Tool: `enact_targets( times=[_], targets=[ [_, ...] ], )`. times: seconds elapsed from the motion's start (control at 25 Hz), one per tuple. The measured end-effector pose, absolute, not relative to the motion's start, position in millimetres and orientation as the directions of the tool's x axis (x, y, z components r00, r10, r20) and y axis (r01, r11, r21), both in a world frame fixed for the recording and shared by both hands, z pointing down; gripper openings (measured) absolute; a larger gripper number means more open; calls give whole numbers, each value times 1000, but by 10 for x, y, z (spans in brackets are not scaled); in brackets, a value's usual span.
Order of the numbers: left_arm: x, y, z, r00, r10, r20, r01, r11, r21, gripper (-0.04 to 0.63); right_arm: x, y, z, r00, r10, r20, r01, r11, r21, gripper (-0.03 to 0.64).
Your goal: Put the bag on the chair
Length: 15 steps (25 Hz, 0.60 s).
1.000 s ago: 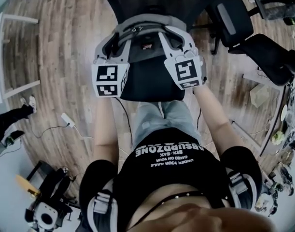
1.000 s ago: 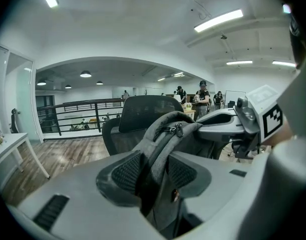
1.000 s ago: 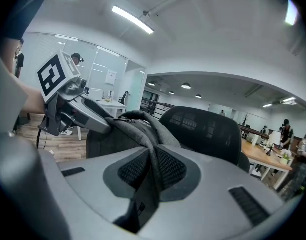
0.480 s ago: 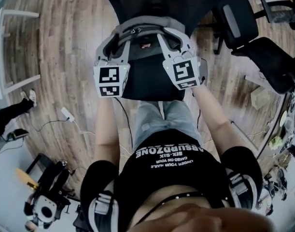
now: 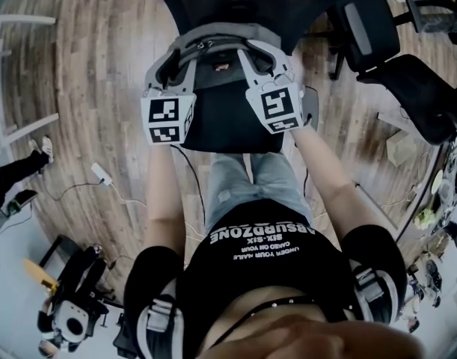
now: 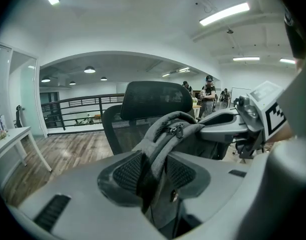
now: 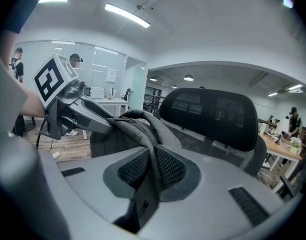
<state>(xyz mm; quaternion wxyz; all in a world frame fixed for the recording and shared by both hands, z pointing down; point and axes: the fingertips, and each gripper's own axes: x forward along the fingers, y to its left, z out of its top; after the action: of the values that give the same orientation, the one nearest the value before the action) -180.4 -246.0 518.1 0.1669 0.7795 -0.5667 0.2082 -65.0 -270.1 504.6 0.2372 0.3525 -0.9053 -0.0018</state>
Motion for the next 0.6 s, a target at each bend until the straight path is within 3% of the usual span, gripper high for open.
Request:
enact_targets(
  times=[0.6],
  targets=[
    [-1732,-2470,5513,256,-791,556,-954,-300,12,153,-585,-2724,5389,-636,-608,475,-631,764,133,58]
  ],
)
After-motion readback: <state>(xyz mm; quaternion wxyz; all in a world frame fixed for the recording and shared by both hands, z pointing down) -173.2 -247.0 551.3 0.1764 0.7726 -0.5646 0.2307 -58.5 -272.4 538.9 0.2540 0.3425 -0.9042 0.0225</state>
